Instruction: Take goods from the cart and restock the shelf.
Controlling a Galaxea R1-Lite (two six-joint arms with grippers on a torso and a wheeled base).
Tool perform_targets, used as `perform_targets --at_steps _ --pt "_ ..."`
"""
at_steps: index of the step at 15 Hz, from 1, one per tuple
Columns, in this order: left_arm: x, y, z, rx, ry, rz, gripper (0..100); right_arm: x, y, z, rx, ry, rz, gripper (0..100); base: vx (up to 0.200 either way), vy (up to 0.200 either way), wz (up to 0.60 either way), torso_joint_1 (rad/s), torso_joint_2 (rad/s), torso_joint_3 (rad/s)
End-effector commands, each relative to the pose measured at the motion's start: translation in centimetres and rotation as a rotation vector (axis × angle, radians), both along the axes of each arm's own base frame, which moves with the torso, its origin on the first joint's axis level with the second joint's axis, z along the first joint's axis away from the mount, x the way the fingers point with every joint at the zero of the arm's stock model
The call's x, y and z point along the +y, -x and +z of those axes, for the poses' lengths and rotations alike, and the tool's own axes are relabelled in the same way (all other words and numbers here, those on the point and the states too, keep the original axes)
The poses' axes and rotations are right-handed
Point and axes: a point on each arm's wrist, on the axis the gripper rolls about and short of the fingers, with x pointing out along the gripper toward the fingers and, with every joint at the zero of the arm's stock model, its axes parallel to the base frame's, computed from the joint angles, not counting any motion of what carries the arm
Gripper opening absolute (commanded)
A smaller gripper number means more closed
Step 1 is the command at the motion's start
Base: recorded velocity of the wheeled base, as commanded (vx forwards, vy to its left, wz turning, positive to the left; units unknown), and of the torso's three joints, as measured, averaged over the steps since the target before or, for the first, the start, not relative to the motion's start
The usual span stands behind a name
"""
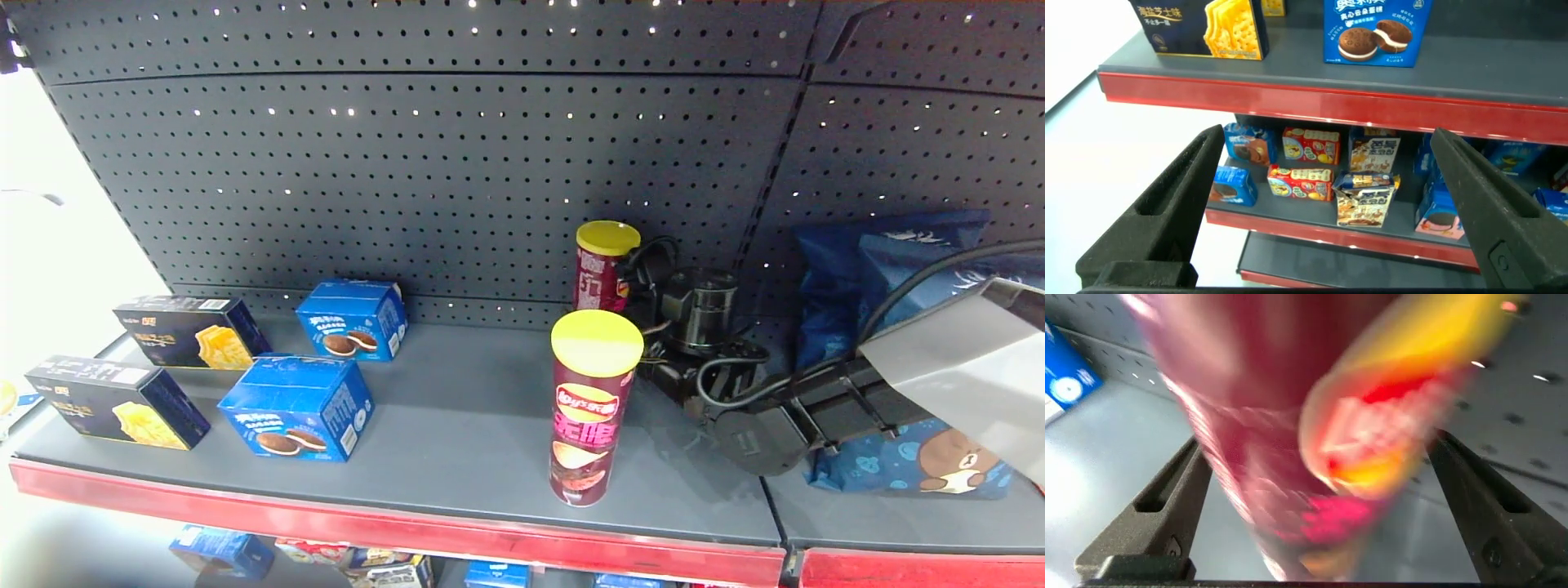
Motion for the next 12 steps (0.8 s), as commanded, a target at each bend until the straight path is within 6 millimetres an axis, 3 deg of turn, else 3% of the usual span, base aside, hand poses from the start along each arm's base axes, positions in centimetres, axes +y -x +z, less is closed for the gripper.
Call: perform_targets --at_steps 1,7,12 --pt "0.0 0.0 0.0 0.001 0.000 0.001 100 -1.6 1.3 1.6 -0.012 -0.006 -0.012 100 0.000 0.000 0.00 0.000 0.00 0.000" --pt "0.0 0.0 0.0 0.001 0.000 0.001 100 -4.8 5.7 2.8 0.006 0.047 -0.011 100 0.000 0.000 0.00 0.000 0.00 0.000" --pt "0.0 0.0 0.0 0.001 0.000 0.003 100 -6.4 8.1 2.7 0.028 0.068 -0.015 100 0.000 0.000 0.00 0.000 0.00 0.000"
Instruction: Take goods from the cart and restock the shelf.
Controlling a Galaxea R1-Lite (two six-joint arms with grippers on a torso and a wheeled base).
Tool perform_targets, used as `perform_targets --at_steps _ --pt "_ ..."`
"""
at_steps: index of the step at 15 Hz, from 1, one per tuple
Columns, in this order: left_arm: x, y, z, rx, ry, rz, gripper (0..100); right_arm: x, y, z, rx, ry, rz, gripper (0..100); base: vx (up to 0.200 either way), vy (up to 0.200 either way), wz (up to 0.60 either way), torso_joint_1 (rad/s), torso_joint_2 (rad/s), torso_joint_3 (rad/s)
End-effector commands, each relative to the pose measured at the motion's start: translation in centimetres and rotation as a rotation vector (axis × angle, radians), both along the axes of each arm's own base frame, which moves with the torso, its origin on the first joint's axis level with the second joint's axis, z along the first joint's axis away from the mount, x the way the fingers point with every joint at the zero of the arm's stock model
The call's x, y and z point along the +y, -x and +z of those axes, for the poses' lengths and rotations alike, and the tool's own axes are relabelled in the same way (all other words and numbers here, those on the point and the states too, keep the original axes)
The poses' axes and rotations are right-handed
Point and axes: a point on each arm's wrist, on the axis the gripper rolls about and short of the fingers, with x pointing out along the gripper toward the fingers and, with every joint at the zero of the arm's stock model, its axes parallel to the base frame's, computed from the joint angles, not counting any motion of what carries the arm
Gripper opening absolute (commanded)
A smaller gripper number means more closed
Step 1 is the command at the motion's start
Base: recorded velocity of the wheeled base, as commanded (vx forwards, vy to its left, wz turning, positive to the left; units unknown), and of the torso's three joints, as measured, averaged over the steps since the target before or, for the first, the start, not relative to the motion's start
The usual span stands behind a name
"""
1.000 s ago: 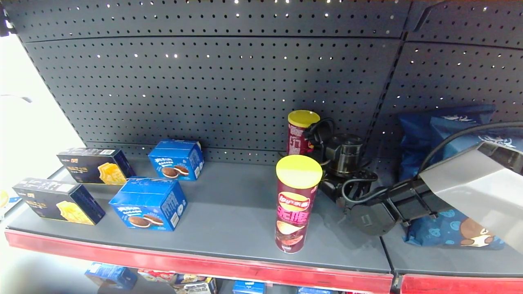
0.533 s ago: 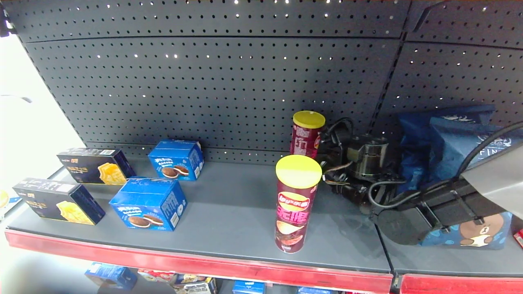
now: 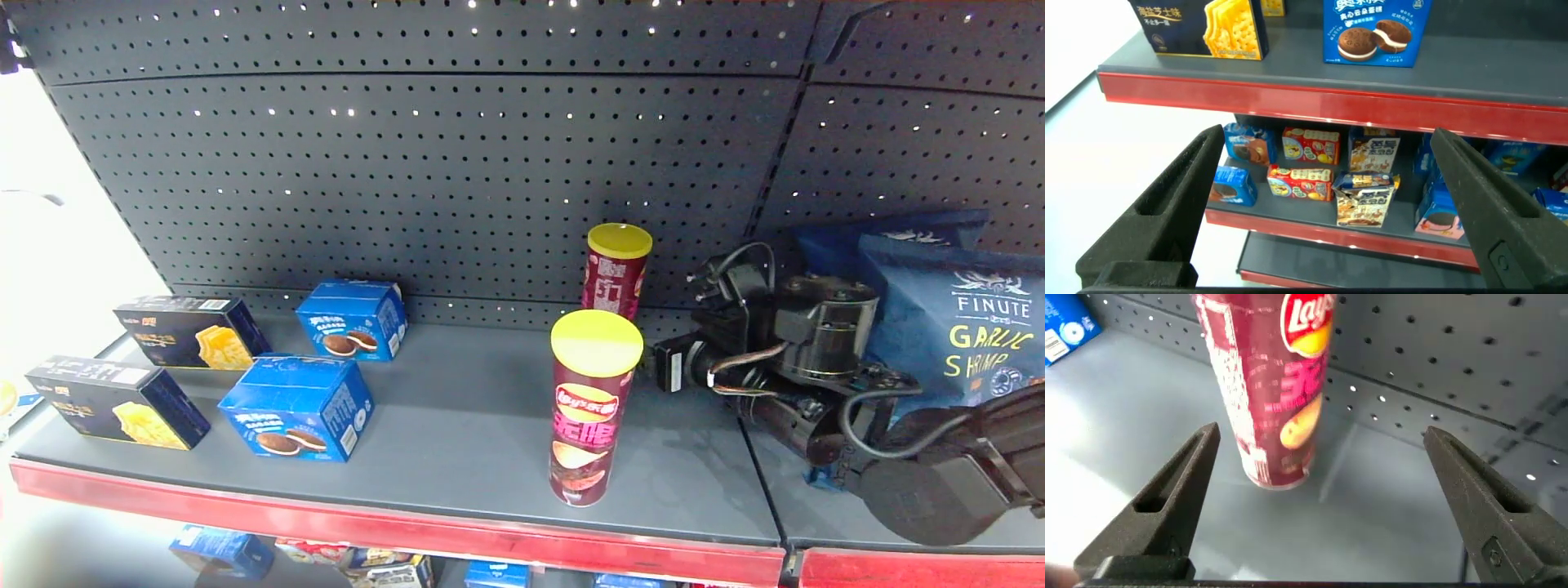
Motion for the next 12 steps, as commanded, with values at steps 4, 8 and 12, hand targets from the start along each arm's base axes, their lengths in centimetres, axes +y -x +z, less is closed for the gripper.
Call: perform_targets --at_steps 4,8,12 --pt "0.0 0.0 0.0 0.001 0.000 0.001 100 -1.8 0.6 -0.1 0.026 0.042 -0.056 100 0.000 0.000 0.00 0.000 0.00 0.000" --pt "0.0 0.0 0.0 0.001 0.000 0.001 100 -1.3 -2.6 -1.6 0.042 0.048 -0.191 100 0.000 0.000 0.00 0.000 0.00 0.000" --pt "0.0 0.0 0.0 0.001 0.000 0.001 100 -1.0 -5.8 -2.5 0.038 0.033 -0.249 100 0.000 0.000 0.00 0.000 0.00 0.000"
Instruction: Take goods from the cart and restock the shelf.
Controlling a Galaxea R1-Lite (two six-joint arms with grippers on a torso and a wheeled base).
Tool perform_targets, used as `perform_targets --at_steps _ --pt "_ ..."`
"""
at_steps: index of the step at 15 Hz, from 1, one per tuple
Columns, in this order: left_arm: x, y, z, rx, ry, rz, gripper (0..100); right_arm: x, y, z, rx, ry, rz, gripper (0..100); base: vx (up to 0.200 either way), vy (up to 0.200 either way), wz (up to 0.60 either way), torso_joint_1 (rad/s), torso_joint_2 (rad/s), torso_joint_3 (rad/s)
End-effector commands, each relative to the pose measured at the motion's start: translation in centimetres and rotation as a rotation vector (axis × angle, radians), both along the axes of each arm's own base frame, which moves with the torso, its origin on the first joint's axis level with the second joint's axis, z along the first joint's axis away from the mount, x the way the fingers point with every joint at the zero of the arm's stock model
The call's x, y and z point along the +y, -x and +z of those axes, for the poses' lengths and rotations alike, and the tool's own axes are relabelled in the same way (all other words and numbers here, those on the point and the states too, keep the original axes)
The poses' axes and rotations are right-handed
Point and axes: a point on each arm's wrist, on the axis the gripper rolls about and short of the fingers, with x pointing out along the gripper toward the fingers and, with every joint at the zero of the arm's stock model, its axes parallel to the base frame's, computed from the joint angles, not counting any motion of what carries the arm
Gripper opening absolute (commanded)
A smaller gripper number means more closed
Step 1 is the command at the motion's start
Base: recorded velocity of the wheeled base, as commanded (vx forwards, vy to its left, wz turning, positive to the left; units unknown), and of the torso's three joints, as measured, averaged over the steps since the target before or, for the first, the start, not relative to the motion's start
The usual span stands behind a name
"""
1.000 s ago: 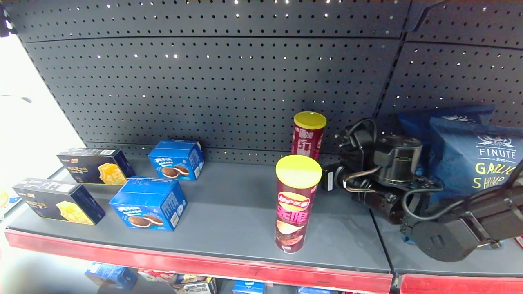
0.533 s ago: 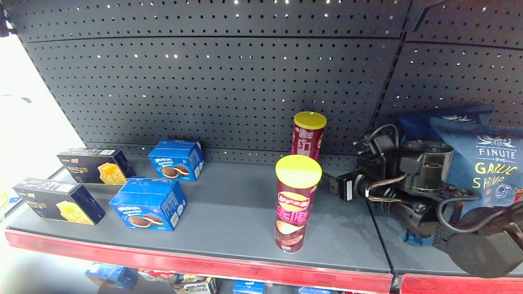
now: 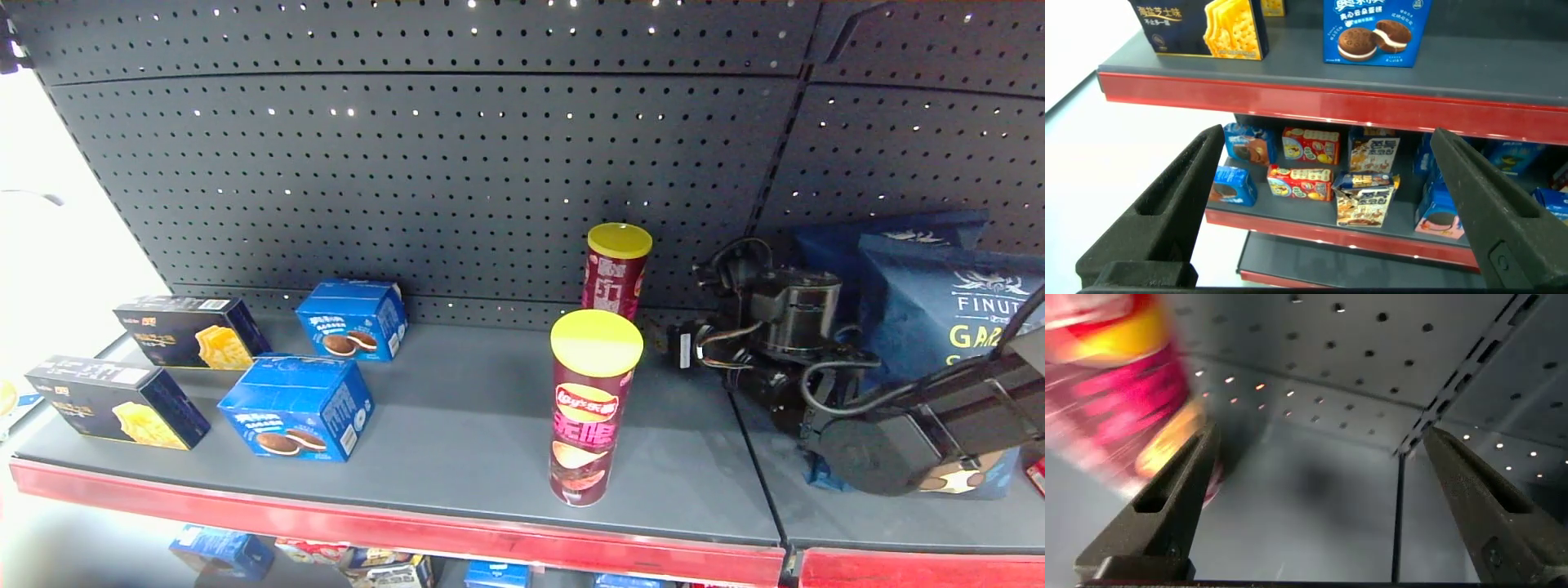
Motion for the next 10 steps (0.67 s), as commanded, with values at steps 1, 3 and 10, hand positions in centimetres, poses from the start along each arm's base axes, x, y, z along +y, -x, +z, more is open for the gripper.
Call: perform_targets --at_steps 1,3,10 --pt "0.0 0.0 0.0 0.001 0.000 0.000 100 0.6 -1.8 -1.6 0.022 0.009 -0.012 100 0.000 0.000 0.00 0.000 0.00 0.000" --pt "0.0 0.0 0.0 0.001 0.000 0.000 100 0.8 -1.8 -1.7 0.026 -0.002 -0.006 100 0.000 0.000 0.00 0.000 0.00 0.000" --pt "0.0 0.0 0.0 0.001 0.000 0.000 100 2.6 -0.8 -1.8 0.027 -0.010 0.045 100 0.000 0.000 0.00 0.000 0.00 0.000"
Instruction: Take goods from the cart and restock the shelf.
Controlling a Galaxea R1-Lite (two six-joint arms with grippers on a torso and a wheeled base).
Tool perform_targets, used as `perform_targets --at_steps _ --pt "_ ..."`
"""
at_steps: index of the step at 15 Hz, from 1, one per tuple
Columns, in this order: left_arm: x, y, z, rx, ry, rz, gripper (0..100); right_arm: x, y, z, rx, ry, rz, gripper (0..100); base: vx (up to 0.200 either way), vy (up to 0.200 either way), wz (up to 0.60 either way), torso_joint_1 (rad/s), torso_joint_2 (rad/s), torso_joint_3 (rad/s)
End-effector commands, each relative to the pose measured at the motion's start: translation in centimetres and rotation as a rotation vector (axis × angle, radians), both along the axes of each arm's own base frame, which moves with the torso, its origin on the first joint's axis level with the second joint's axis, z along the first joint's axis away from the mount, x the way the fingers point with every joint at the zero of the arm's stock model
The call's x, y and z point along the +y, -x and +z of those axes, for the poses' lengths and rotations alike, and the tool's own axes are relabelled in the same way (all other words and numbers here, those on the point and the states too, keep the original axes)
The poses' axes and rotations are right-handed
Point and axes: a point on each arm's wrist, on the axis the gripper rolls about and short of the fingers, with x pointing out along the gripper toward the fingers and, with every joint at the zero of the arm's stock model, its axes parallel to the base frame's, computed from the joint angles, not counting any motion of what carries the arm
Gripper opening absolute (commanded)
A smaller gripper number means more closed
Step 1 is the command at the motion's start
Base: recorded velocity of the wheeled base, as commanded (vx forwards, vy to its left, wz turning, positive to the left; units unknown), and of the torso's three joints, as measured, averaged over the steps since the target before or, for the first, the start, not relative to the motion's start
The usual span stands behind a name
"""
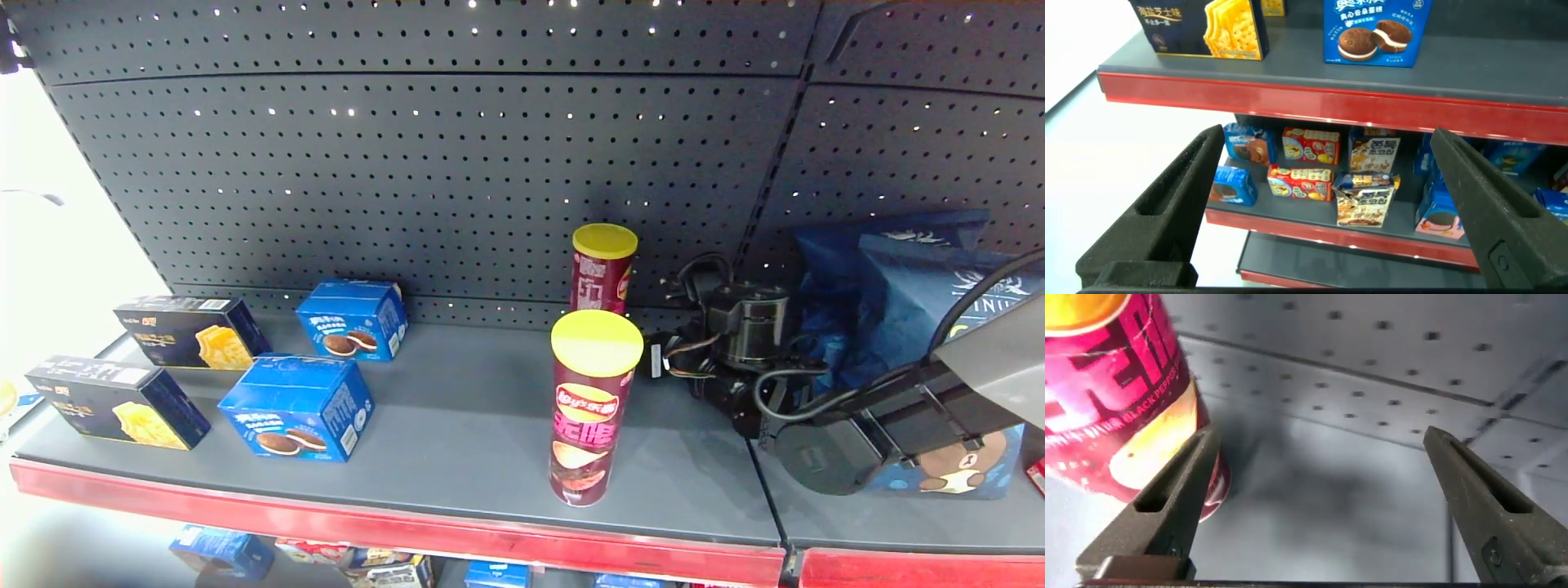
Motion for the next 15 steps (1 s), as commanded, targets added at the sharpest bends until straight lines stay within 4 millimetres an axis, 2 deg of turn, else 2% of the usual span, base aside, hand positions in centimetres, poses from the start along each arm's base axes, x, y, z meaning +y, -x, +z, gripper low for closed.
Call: perform_targets --at_steps 1,6,9,11,13,14,15 --pt "0.0 0.0 0.0 0.001 0.000 0.001 100 0.6 0.4 0.0 -0.002 0.000 0.018 100 0.000 0.000 0.00 0.000 0.00 0.000" --pt "0.0 0.0 0.0 0.001 0.000 0.002 100 0.6 1.4 1.0 -0.015 -0.005 0.030 100 0.000 0.000 0.00 0.000 0.00 0.000" --pt "0.0 0.0 0.0 0.001 0.000 0.001 100 -0.6 2.0 2.2 -0.038 -0.013 0.013 100 0.000 0.000 0.00 0.000 0.00 0.000" --pt "0.0 0.0 0.0 0.001 0.000 0.001 100 -2.0 4.1 4.4 -0.089 -0.002 0.021 100 0.000 0.000 0.00 0.000 0.00 0.000" --pt "0.0 0.0 0.0 0.001 0.000 0.002 100 -2.9 5.7 5.3 -0.106 0.004 0.028 100 0.000 0.000 0.00 0.000 0.00 0.000" --pt "0.0 0.0 0.0 0.001 0.000 0.001 100 -4.9 8.6 5.8 -0.114 0.027 0.022 100 0.000 0.000 0.00 0.000 0.00 0.000" --pt "0.0 0.0 0.0 0.001 0.000 0.001 100 -6.1 10.0 6.1 -0.119 0.047 0.025 100 0.000 0.000 0.00 0.000 0.00 0.000"
